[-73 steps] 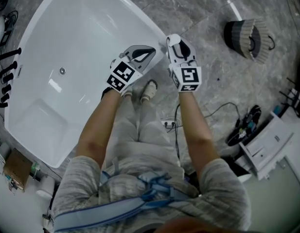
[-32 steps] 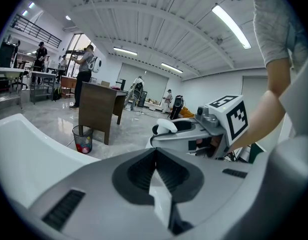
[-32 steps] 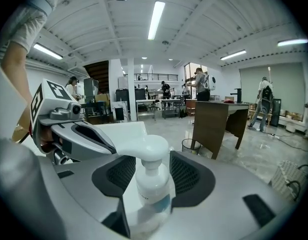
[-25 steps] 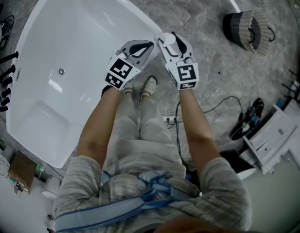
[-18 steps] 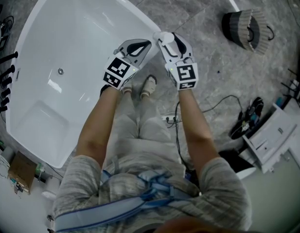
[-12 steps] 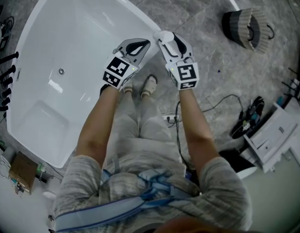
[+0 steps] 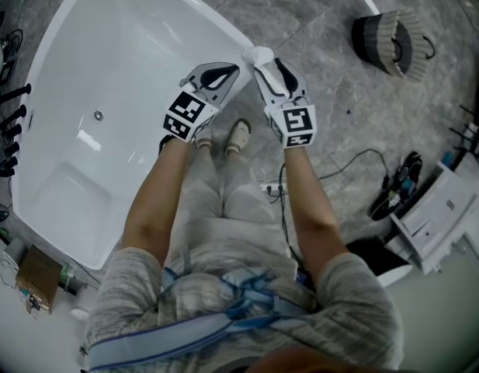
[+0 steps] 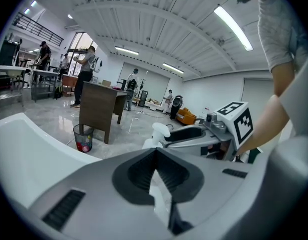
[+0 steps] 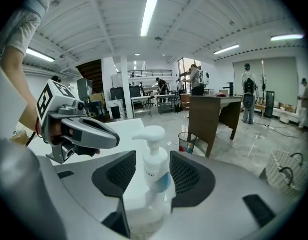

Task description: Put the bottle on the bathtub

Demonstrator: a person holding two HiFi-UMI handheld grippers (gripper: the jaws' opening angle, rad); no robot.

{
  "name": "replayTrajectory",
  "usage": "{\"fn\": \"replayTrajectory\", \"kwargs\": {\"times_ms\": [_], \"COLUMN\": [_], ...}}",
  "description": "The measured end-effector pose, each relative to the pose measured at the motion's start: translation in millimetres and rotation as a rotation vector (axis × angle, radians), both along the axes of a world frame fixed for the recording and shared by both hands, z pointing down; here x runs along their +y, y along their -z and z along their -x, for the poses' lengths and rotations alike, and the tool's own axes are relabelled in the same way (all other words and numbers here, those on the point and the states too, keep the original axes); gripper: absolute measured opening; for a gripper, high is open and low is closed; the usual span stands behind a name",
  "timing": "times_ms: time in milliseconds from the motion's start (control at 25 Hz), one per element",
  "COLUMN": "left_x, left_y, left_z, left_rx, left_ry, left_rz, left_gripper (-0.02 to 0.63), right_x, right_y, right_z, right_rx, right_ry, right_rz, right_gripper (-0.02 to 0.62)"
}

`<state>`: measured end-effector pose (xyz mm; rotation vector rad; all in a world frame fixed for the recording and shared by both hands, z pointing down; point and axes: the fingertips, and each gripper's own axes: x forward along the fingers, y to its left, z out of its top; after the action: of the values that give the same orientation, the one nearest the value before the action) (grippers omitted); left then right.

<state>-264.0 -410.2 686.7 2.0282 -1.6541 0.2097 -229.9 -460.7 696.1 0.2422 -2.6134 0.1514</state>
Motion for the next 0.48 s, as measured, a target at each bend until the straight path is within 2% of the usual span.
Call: {"fn": "replayTrajectory", "kwargs": {"times_ms": [160,480], "left_x": [4,24], "left_y": [14,58], "left_z": [-5,-15], "left_rx": [0.014,0.007], "left_ry": [0.002,0.015], "left_rz": [-0.020,-0.052], "left_gripper": [0.003,0.003], "right_x": [2,16], "right_y": [1,40], "right_z": [-13,-30], "right_rx": [0.019,-0.019], "right_ry": [-0.012,-0.032], "right_rz": [0.006,0.039], "right_gripper": [0.187,0.187]}}
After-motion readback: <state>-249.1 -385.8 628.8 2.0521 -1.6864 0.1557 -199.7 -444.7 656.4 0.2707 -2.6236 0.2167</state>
